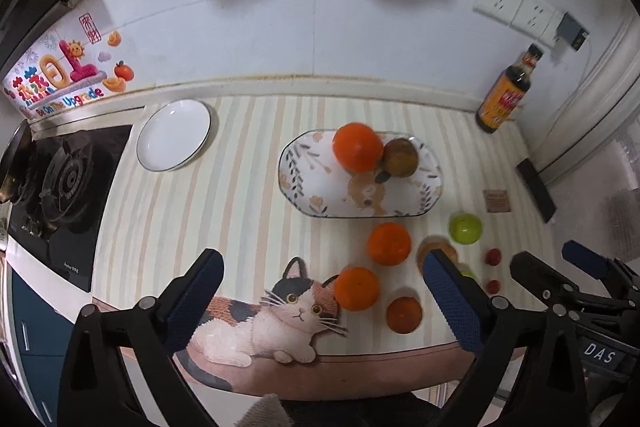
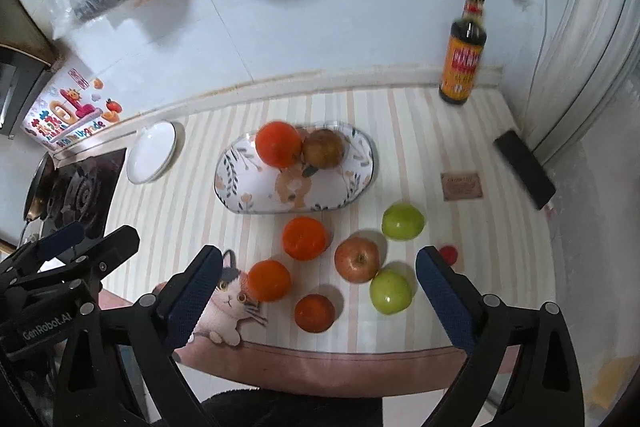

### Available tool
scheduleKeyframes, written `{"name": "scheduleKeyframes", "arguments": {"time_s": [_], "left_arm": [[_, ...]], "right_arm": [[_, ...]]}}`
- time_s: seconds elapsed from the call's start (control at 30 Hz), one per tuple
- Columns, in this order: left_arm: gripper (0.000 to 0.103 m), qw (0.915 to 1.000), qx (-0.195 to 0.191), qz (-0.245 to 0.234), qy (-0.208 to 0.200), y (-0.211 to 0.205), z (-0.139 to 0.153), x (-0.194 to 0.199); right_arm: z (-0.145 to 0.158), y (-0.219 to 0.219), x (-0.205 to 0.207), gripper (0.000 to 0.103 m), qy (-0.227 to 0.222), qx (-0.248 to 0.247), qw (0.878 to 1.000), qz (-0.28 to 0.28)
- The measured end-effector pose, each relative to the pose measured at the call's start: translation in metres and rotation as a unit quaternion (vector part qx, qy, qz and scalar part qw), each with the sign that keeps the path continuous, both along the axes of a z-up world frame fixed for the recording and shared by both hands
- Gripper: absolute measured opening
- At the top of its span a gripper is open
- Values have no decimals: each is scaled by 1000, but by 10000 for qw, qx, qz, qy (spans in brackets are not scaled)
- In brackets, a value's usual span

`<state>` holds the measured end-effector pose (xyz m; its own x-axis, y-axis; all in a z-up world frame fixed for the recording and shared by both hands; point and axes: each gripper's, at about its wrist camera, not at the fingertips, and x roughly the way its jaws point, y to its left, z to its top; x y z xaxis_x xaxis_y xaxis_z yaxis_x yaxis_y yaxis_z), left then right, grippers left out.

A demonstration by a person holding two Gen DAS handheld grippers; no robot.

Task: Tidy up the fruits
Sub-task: 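Grasp a tangerine with the left tool while the right tool grasps a red apple, then place the tangerine and apple on the deer plate, opening both tools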

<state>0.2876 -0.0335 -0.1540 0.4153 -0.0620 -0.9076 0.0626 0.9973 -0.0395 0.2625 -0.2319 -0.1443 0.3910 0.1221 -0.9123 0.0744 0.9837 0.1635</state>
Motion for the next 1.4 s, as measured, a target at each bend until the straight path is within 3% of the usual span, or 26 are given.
{"name": "scheduleKeyframes", "arguments": {"time_s": [0.23,0.33,0.4,0.5,0.6,0.63,0.73,0.8,0.87,0.97,1.07,1.4], "left_arm": [[102,9948,370,-149,940,-15,-86,18],[102,9876,327,-158,1528,-23,-131,26],[102,9819,270,-187,1868,-30,-157,30],[102,9708,166,-277,2377,-42,-195,35],[102,9650,96,-241,2608,-47,-216,37],[102,9644,29,-216,2636,-48,-221,38],[83,9647,-211,-165,2619,-48,-229,39],[62,9648,-520,-163,2572,-49,-226,36],[61,9684,-207,-237,2473,-52,-222,34],[61,9702,-58,-264,2406,-46,-219,30],[61,9697,-122,-153,2433,-33,-220,23],[61,9714,-171,-143,2366,-32,-221,20]], "right_arm": [[-95,-33,25,99,805,498,9952,-268],[-130,-45,38,96,1070,757,9908,-351],[-151,-49,47,83,1284,868,9873,-358],[-172,-48,57,82,1491,776,9854,-266],[-184,-42,65,81,1674,679,9835,-96],[-188,-37,67,81,1716,586,9834,-3],[-203,-27,76,81,1896,303,9812,194],[-216,-21,80,69,2008,174,9790,307],[-219,-16,81,67,1981,-19,9793,408],[-220,-5,78,66,1982,-51,9782,618],[-223,8,67,67,2158,206,9729,799],[-224,29,61,67,2123,9,9722,985]]}}
